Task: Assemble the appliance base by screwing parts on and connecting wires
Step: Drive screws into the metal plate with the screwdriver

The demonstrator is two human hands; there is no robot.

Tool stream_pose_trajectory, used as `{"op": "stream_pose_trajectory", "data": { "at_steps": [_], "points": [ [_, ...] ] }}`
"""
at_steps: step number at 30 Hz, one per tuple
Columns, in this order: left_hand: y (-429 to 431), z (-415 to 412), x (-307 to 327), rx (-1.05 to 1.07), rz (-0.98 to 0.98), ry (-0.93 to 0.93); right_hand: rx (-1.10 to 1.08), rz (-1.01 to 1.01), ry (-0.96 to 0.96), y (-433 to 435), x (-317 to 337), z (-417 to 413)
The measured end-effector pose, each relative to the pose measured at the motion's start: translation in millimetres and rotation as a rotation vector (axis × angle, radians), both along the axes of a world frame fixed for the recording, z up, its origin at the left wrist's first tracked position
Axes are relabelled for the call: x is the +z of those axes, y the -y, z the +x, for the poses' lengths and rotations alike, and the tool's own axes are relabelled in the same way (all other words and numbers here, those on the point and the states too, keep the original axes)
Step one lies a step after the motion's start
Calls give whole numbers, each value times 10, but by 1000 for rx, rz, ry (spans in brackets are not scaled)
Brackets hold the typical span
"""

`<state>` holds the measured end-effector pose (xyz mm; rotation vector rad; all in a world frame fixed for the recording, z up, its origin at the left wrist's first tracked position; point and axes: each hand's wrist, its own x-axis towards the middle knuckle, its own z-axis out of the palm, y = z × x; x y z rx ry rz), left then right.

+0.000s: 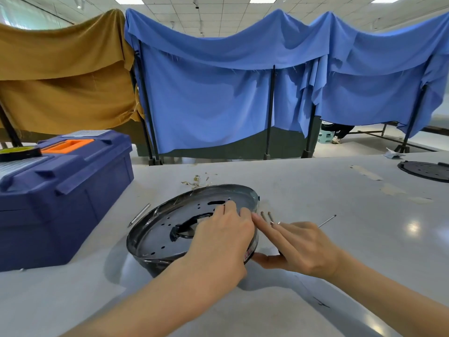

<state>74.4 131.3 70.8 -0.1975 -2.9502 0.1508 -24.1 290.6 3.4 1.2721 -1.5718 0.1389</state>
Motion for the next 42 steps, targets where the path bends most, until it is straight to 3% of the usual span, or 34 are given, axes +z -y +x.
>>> {"op": "stream_pose_trajectory", "data": {
  "at_steps": [4, 10, 15, 22, 32, 42],
  "points": [
    [58, -1, -45, -95, 80, 26, -11, 12, 25, -26, -11, 22],
    [327, -134, 104, -322, 349, 409, -23, 79, 72, -72, -138, 24],
    [433, -348, 50, -360, 472, 455, -23, 92, 55, -92, -208, 7],
    [442, -532, -194, -385, 590, 278, -17, 149, 60, -87, -227, -7],
    [495, -664, -284, -400, 600, 328, -84, 269, 218, -86, -226, 16],
    [508, -704, -392, -393, 614, 328, -24, 203, 246, -83, -267, -12]
  ]
}}
